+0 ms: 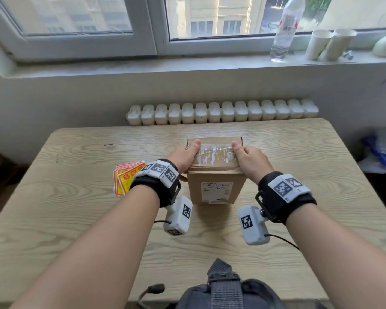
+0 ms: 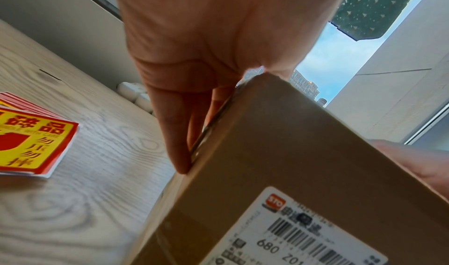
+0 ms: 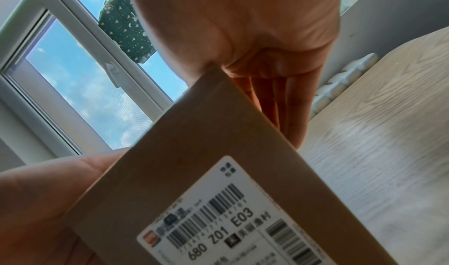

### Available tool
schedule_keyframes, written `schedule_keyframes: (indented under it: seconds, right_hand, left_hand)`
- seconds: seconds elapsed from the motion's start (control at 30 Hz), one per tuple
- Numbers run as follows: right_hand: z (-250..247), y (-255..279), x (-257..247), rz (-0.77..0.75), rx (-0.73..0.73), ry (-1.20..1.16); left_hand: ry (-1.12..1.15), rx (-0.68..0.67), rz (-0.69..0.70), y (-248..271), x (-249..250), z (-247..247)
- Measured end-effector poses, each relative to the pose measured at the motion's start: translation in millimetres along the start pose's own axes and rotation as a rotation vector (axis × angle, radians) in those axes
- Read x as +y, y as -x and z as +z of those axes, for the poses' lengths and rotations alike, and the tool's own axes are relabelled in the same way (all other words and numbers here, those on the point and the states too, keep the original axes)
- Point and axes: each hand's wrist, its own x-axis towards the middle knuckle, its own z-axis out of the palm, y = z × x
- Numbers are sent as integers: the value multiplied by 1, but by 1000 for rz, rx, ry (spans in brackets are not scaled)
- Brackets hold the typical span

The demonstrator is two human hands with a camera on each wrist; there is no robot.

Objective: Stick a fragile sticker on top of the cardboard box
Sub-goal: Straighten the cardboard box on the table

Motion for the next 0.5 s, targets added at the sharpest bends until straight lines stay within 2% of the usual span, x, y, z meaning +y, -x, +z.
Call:
schedule_keyframes:
  seconds: [0.1, 0.33, 0.4, 0.5]
  right_hand:
    - [5, 15, 11, 6, -9, 17]
    - [9, 36, 15, 14, 5, 28]
    - [7, 42, 8, 2, 57, 37]
    - [4, 50, -18, -142, 181, 78]
  left_hand:
    - [-26, 20, -18, 10, -13, 10]
    - [-9, 66, 36, 35, -28, 16]
    - [14, 80, 44, 38, -33, 11]
    - [15, 136, 42, 38, -48, -8]
